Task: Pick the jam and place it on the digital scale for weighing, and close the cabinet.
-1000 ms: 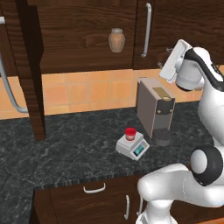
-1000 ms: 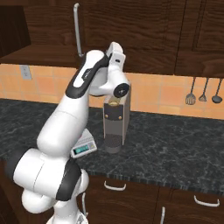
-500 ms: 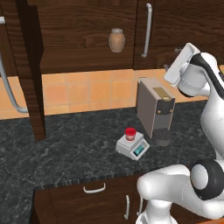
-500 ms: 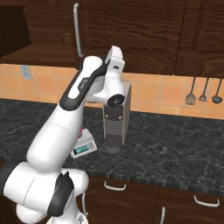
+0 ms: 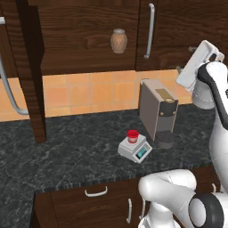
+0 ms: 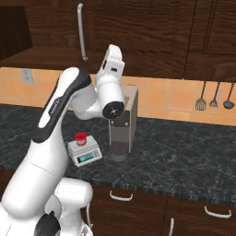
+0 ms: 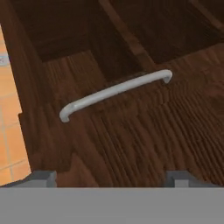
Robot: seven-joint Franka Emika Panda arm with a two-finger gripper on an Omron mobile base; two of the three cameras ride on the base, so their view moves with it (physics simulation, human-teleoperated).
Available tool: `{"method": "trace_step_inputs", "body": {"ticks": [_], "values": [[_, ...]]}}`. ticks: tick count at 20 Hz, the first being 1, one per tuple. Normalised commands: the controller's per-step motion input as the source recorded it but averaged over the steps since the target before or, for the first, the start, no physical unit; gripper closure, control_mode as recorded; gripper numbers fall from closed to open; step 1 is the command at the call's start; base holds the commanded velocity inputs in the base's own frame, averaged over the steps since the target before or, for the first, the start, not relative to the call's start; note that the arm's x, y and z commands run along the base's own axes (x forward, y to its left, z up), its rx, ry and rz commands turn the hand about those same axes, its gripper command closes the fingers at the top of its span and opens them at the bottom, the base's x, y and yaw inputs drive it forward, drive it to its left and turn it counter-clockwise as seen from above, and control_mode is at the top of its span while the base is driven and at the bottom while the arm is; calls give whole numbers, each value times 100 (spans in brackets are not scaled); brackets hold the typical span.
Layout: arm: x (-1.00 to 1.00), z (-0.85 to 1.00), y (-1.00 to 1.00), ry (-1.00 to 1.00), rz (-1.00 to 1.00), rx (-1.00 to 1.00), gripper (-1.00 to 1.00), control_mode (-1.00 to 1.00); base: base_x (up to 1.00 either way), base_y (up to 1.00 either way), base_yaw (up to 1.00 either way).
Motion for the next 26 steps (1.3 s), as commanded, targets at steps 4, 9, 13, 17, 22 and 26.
{"method": "trace_step_inputs", "body": {"ticks": [4, 9, 13, 17, 22, 26], "values": [[-100, 38, 60, -5, 19, -4, -100, -100, 0, 0, 0], [-78, -2, 100, -4, 5, 0, -100, -100, 0, 0, 0], [-24, -61, 100, -1, 0, 10, -100, -100, 0, 0, 0], [-30, -45, 100, -9, 0, 0, -100, -100, 0, 0, 0], [-20, -33, 100, -33, -3, 0, -100, -100, 0, 0, 0], [-27, -11, 78, -5, -6, 0, -100, -100, 0, 0, 0]]}}
